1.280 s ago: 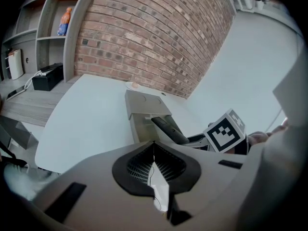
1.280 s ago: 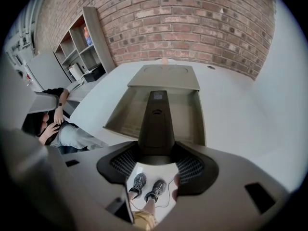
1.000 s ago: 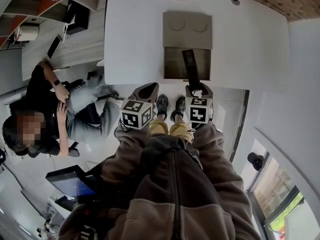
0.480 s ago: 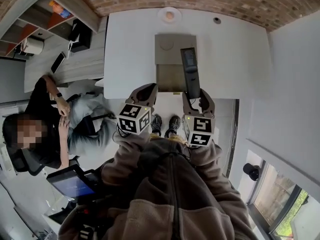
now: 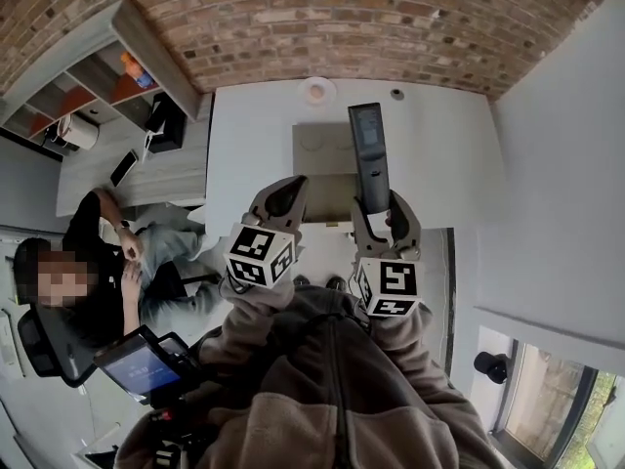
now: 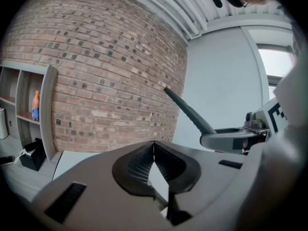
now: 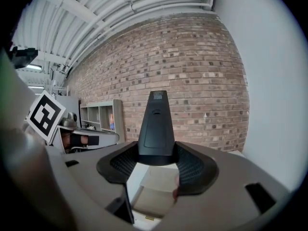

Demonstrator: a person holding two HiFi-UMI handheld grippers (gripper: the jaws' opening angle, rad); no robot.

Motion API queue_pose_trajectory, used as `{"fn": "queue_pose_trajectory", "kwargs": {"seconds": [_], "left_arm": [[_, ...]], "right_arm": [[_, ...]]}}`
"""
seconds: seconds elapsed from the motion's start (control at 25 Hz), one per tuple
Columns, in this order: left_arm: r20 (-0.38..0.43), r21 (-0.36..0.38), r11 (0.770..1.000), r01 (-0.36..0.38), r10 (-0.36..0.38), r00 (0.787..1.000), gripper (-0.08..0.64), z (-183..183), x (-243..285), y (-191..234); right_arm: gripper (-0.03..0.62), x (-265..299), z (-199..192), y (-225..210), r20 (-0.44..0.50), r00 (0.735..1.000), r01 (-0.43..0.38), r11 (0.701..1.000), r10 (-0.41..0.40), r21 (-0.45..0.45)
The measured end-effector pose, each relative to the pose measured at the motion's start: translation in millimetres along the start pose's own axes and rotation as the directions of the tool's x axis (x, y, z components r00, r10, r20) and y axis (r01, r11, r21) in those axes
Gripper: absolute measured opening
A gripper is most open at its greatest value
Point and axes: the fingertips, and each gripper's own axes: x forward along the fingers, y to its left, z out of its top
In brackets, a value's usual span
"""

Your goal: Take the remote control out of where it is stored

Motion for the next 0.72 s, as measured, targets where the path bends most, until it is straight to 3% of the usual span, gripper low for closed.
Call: {"fn": "queue_pose_trajectory", "kwargs": {"seconds": [0.36, 0.72], "left_arm": [[0.114, 0.099, 0.995, 0.005, -0.016, 0.993, 0.006, 57, -2, -19], [0.155, 0.152, 0.988, -0.003, -0.021, 0.988, 0.006, 81, 1, -26]], "right_arm": [[0.243, -11, 50, -6, 0.13, 0.991, -0.002, 0.999, 0.007, -0.04], [0.243, -11, 71, -17, 0.178, 0.984, 0.006, 0.998, 0.004, -0.055]]}}
